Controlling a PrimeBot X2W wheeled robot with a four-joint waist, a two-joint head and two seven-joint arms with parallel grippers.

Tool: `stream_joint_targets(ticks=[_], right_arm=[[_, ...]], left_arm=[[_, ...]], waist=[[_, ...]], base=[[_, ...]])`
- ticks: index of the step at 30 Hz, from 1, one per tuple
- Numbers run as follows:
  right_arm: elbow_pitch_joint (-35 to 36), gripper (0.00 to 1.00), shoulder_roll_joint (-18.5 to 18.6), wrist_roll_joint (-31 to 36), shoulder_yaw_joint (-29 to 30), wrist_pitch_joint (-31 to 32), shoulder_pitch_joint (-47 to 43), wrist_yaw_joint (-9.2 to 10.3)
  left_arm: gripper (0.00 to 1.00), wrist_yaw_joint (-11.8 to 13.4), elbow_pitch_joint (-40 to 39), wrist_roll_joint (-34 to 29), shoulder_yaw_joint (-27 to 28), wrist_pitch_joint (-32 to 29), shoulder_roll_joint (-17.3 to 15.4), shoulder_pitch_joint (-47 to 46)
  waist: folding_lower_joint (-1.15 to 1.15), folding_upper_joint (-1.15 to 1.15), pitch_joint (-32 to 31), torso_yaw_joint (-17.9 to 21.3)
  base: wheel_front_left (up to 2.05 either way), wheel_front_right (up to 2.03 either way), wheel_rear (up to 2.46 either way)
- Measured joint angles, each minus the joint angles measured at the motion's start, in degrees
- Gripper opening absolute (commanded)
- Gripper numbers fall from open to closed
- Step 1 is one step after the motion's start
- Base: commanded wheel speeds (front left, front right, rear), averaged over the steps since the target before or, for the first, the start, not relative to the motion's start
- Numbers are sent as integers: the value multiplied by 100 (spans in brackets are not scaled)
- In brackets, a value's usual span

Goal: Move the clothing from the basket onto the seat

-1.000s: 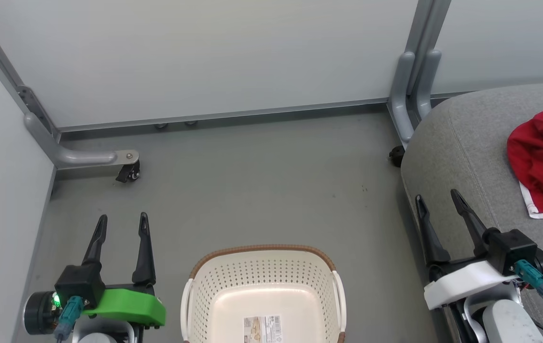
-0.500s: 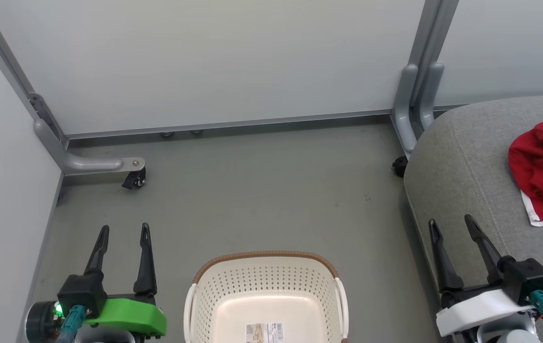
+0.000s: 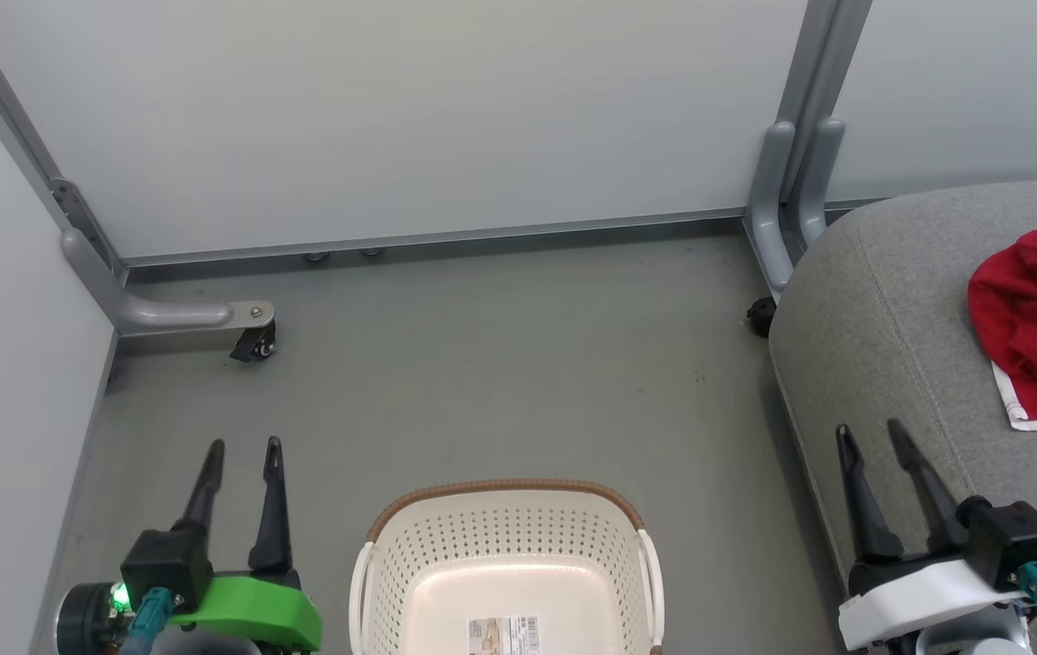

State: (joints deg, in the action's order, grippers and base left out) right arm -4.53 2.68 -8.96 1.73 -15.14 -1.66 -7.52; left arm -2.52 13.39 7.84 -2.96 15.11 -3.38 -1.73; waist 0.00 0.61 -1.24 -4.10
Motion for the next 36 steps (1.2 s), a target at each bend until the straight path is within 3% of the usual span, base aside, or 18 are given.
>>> stream_joint_targets(ticks=[4, 36], right_arm=[[-174, 0, -43, -93, -20, 33, -60, -1], [-470, 0, -26, -3253, 142, 826, 168, 0]], left_arm=[[0, -1, 194, 68, 9, -60, 25, 43], [0, -165, 157, 3264, 349, -858, 36, -19]], waist=[[0, 0, 2, 5], [0, 0, 38, 110]], base=[[0, 0, 0], [0, 0, 0]])
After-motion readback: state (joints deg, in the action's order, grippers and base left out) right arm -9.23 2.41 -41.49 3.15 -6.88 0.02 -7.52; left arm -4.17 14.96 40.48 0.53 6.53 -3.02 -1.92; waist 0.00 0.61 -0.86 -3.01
